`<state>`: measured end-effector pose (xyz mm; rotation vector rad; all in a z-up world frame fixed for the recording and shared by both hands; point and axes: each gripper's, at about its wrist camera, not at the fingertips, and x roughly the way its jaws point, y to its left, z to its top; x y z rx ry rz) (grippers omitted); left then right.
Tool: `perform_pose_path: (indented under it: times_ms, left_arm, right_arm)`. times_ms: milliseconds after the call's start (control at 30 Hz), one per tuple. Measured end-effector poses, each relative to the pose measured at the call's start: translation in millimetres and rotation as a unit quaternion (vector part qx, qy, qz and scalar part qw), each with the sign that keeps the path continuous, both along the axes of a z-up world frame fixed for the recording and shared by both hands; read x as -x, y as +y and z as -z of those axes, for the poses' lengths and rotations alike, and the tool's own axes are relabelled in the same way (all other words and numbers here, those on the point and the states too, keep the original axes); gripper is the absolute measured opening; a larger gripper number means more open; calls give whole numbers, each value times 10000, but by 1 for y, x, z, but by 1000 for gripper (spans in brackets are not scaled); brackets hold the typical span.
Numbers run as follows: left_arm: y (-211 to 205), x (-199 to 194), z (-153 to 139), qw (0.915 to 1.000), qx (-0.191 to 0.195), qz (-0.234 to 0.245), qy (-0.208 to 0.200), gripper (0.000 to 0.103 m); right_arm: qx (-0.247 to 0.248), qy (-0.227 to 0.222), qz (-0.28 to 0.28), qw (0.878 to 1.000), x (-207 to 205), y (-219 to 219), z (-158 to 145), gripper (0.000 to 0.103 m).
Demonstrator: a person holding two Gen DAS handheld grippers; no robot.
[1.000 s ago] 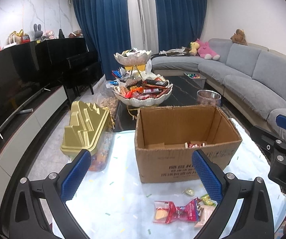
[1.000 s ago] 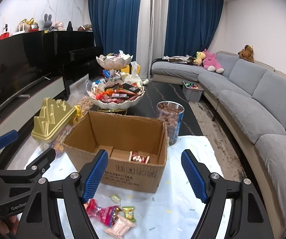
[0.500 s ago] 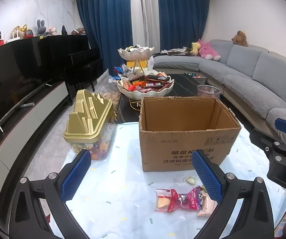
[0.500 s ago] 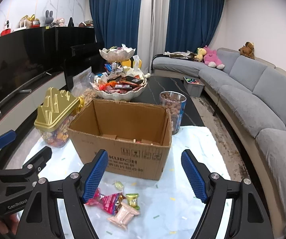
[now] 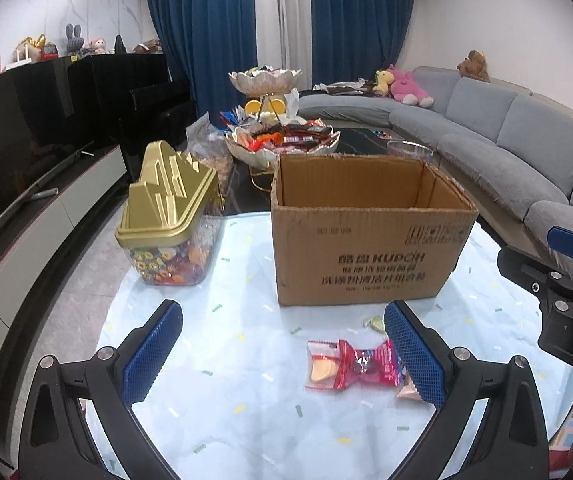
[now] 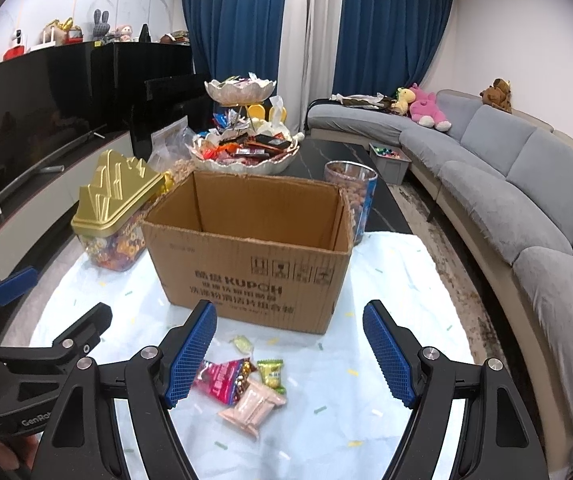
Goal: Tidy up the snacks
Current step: 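Withdraw both tools from the box back toward the remaining snacks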
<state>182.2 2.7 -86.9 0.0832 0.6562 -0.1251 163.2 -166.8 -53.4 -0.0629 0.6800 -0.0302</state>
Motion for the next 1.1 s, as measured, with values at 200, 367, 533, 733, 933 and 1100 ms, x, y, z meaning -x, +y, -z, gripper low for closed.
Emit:
perform_pose_path:
  times_ms: [200, 367, 533, 733, 933, 1100]
  left_arm:
    - [2, 4, 14, 9999, -78, 23, 65, 103]
    - [2, 6, 26, 9998, -132, 67, 152, 103]
    - [1, 7, 36, 9995, -128, 160, 243, 103]
    - [-1, 8, 49, 9990, -180, 275, 292, 103]
    - [-3, 9, 62, 9985, -177, 377, 366, 103]
    - [-3, 8, 68, 9982, -150, 437, 372, 103]
  right_arm:
    - [37, 87, -6, 10000, 5, 4, 11, 76]
    - [49, 178, 1, 9998, 8, 5, 23, 76]
    - [31, 295, 30, 9996, 9, 4, 34, 76]
    - [-10, 448, 70, 9990, 8, 2, 46, 76]
    - [-40, 574, 103, 9983, 6, 0, 56, 76]
    - [-20, 636, 85, 9979, 7, 1, 62, 76]
